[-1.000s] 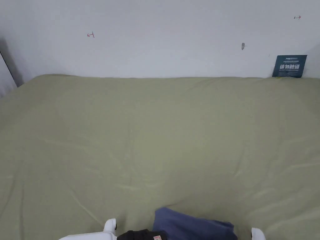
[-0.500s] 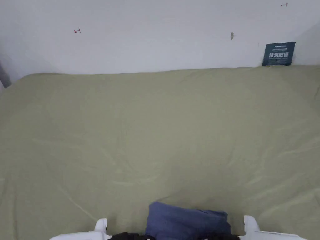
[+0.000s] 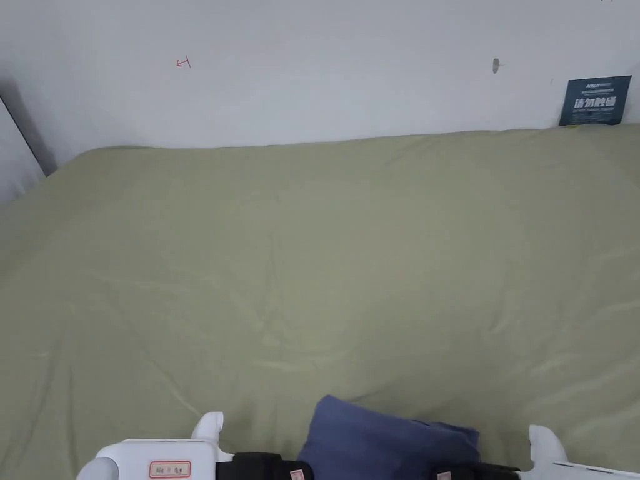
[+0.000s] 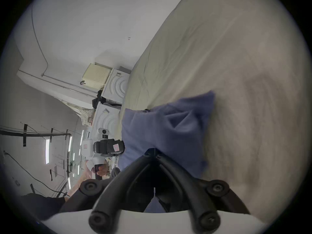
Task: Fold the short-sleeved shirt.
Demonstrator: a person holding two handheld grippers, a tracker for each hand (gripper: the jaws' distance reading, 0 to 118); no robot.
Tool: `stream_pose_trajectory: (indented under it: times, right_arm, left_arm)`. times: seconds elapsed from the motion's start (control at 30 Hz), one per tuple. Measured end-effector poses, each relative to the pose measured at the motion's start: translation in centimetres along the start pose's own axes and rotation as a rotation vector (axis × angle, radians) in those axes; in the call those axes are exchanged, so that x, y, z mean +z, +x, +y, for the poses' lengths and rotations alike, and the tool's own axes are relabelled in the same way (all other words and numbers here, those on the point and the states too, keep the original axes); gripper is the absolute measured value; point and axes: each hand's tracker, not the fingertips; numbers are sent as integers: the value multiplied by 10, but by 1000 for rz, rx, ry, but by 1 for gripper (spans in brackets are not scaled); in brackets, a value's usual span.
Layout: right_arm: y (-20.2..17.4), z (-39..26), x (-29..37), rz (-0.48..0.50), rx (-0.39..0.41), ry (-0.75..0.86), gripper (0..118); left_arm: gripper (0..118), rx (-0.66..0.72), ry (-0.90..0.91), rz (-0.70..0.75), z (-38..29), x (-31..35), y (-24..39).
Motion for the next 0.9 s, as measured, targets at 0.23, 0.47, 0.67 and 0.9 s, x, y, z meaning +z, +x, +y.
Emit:
stream_pose_trajectory:
  times: [0.23,0.47,0.67,0.9]
  right_arm:
    - [-12,3,-14,-12,16,13,0]
    - [-32,4,-49,-32,39,-23,0]
    - [-44,-3,-76,-39,30,-45,0]
    - [-57,-4,-83,-55,84,-88,0]
  left_arm:
    - [12,1,117,166,33,118,-34]
    - [12,61,263,378,75,268,-95]
    - [12,239,423,522,84,349,-160]
    - [99,249,469,275,70,349,-191]
